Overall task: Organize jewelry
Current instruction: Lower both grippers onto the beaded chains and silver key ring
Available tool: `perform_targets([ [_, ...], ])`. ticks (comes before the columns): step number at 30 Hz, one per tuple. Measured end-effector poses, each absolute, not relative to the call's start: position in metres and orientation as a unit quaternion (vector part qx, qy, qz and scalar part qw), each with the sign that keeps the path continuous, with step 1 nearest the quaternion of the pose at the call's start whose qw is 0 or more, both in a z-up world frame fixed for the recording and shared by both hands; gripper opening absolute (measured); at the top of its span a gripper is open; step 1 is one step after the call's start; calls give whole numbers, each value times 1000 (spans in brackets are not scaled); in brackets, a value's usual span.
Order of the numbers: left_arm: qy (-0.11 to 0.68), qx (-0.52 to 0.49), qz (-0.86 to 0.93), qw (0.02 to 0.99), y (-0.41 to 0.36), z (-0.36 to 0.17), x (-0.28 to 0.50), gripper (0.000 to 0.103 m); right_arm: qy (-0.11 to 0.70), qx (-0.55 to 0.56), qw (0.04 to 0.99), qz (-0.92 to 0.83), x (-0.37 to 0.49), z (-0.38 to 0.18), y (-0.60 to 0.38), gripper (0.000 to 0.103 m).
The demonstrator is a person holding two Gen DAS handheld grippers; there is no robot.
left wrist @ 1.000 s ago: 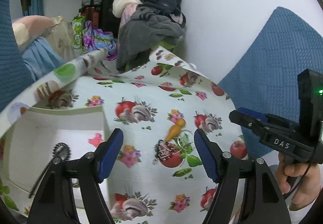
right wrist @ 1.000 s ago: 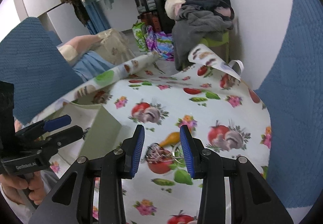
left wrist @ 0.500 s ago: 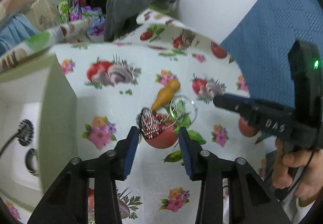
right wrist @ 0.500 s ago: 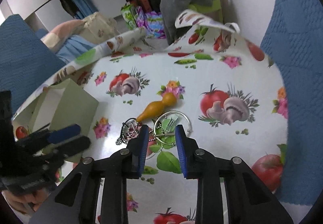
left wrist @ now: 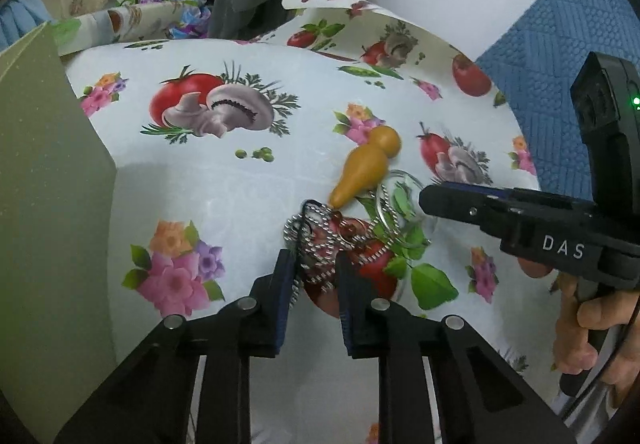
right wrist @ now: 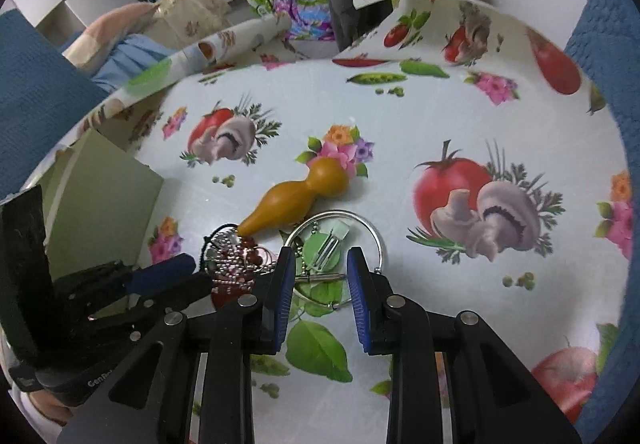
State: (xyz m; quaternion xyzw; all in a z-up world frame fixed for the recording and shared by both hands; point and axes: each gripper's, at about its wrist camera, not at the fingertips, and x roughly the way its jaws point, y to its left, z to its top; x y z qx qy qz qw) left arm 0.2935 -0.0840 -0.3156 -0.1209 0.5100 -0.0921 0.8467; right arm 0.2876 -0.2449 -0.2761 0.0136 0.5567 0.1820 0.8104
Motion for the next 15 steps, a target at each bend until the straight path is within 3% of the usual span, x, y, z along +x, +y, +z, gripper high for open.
perform_targets([
  [15,512,-118,-83,847,-86,-322,304,5,574,-19,801,167,303,-299,-236,24],
])
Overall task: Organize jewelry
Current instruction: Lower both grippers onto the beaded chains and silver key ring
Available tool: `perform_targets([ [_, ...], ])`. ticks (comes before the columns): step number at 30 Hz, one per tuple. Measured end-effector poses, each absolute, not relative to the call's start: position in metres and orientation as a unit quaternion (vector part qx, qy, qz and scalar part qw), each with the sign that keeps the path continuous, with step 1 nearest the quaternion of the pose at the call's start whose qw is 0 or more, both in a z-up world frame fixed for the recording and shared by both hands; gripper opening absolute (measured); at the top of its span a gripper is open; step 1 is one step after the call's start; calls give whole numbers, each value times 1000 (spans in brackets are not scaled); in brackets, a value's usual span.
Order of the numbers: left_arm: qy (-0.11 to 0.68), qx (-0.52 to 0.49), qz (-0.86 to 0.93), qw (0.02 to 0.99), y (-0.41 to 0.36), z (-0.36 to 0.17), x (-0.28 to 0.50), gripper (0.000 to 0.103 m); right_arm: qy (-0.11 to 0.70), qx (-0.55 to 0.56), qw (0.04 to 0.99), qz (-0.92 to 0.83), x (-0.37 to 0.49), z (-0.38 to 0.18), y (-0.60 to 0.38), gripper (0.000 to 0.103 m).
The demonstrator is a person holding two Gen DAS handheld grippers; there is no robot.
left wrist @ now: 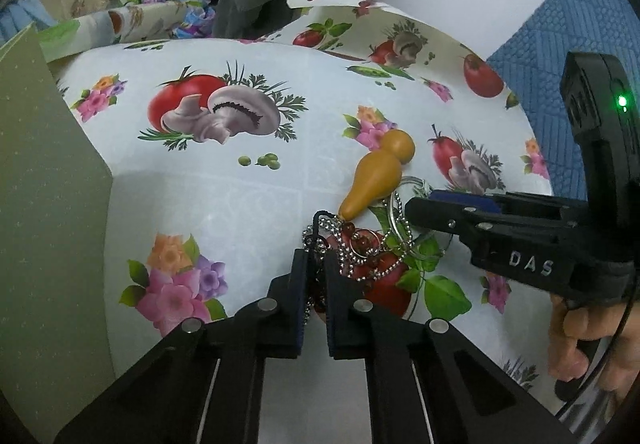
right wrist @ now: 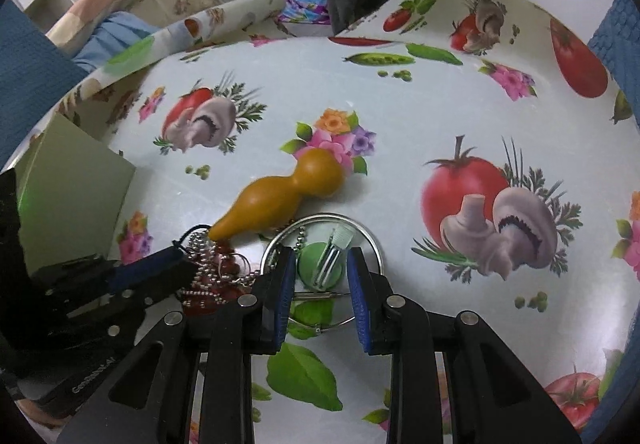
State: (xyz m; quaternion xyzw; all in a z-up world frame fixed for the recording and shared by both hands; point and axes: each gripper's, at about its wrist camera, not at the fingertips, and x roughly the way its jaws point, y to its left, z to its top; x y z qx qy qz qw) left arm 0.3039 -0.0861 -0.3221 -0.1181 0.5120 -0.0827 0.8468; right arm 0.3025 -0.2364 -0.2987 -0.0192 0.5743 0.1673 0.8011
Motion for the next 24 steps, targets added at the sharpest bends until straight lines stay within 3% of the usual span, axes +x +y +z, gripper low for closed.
perform_targets([
  [9,501,-127,-81,852,-86,-300,298,3,561,-57,811,156,297,-295,-228,19],
  [10,498,-130,-83,853,-85,-296,296,3,555,-60,815,154,296,-292,-228,13],
  [24,470,-148,-88,866,-79,-254,267,3,530,-37,833,154,267,-258,-234,14],
])
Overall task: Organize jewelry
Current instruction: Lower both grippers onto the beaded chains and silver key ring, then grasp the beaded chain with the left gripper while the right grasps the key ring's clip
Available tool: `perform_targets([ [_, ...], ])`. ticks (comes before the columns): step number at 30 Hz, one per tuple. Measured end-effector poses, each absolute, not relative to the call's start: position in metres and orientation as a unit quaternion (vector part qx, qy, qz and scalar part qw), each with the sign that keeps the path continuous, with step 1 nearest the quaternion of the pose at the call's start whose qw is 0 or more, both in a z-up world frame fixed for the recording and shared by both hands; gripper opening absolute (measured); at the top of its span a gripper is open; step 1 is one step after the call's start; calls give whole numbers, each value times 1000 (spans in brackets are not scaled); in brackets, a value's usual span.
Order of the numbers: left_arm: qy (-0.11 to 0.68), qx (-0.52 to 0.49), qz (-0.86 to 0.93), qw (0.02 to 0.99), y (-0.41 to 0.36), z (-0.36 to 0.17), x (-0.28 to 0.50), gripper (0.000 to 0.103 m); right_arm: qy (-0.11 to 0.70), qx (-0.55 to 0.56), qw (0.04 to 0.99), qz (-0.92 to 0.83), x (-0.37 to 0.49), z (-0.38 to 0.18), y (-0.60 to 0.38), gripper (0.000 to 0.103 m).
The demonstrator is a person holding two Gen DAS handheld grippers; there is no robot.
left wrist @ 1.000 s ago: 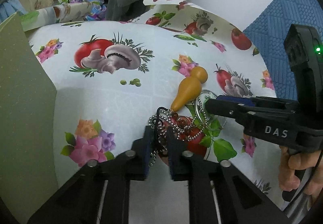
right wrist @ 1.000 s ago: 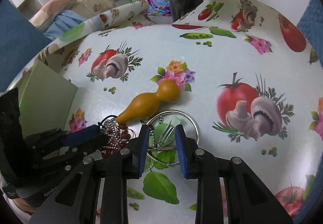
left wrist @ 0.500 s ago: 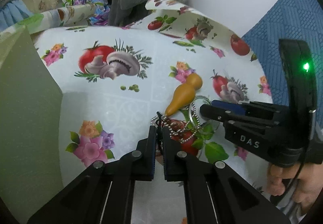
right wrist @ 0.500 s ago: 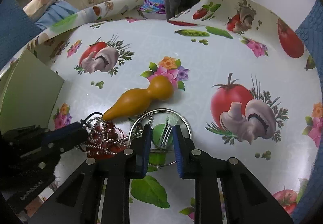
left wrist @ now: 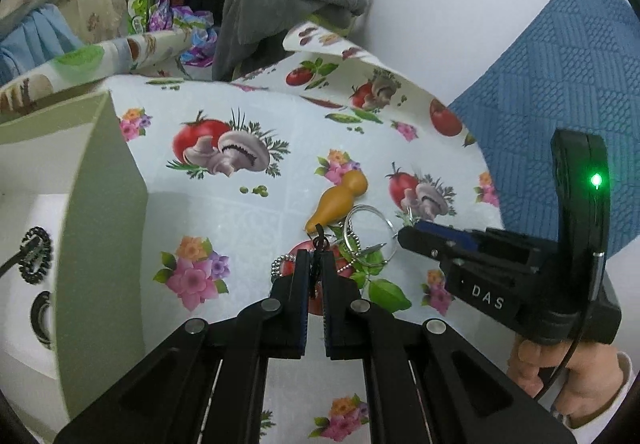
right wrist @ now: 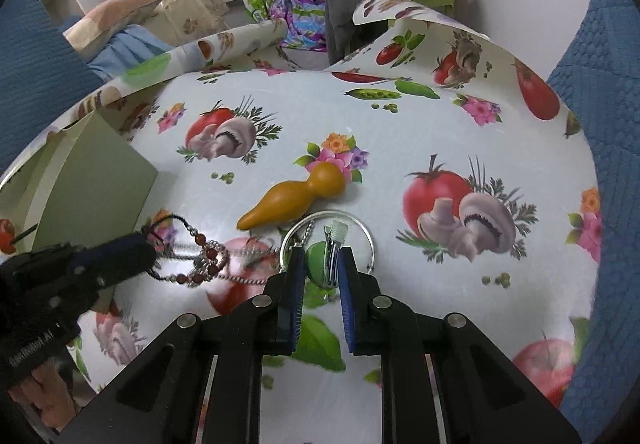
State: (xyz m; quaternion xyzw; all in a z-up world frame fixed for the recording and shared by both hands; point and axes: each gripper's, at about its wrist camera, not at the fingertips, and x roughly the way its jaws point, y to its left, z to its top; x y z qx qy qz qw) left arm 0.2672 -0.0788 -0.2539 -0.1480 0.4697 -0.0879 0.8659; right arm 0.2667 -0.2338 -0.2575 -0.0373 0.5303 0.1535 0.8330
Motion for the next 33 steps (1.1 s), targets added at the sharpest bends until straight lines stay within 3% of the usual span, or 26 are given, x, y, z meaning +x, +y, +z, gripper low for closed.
perform_targets([
  [9,459,-139,-88,873,-70,-221,249,4,508,-17,850,140,248,-229,-235,14],
  [33,551,-181,-37,814,-42,-311,193,7,555,-58,818,143,224,-267,-232,14],
])
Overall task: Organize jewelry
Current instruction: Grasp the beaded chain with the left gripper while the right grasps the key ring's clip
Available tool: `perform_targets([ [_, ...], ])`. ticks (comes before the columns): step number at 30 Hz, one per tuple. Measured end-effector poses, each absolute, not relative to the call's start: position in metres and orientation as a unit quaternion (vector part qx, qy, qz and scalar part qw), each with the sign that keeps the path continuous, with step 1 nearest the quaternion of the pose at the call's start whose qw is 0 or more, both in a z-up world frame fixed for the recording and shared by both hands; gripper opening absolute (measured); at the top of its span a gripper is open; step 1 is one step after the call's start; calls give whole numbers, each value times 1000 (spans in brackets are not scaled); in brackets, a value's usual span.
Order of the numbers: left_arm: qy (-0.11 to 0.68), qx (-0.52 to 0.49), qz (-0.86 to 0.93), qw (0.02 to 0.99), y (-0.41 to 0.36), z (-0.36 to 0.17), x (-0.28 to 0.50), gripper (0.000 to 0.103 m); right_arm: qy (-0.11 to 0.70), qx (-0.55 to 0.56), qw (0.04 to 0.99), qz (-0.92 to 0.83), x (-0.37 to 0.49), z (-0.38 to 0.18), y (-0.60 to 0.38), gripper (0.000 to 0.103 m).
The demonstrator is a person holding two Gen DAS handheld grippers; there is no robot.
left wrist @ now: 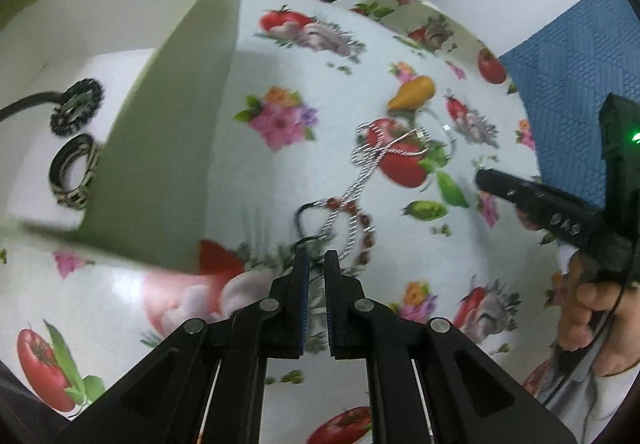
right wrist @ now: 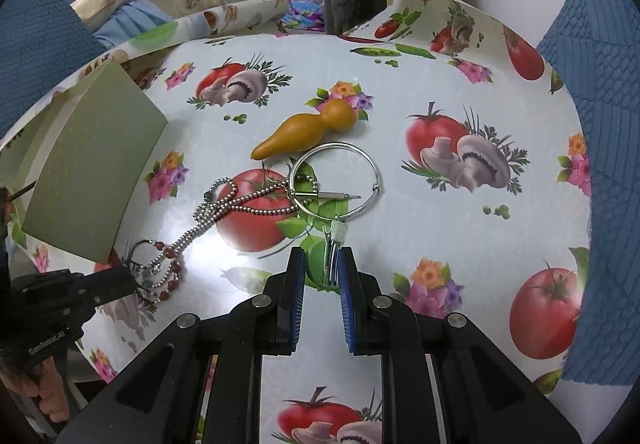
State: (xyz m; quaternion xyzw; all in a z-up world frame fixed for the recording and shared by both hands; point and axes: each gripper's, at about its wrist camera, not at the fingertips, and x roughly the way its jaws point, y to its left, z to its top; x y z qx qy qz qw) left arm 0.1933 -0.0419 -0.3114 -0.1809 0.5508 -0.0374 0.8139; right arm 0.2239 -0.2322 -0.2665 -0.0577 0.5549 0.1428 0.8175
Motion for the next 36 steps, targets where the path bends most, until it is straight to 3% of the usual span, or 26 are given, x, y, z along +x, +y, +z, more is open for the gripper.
perform_targets([
  [6,546,-170,-26,820,-41,-315,188,7,555,-57,818,143,224,-267,-234,14],
  [7,543,-162,-24,824,-42,-313,188,10,555,-57,818,143,224,-267,-233,14],
  [9,536,-149,-19,831,-45,-310,187,35,556,-57,817,143,225,-268,-233,14],
  [13,525,-151,-9,838,-44,-309,188,37,556,-59,816,146,225,-268,-232,14],
  [19,510,-147,-17,848,-49,-308,194,33,556,-58,816,148,226,-269,-231,14],
  [24,522,-141,-19,841,-56,-319,202,8,559,-59,814,146,227,-271,-231,14],
  [27,517,-121,-15,847,-62,-320,202,3,561,-61,812,146,227,-272,-229,14],
  [36,491,-133,-50,859,-69,-278,205,1,549,-47,823,136,227,-259,-231,14],
])
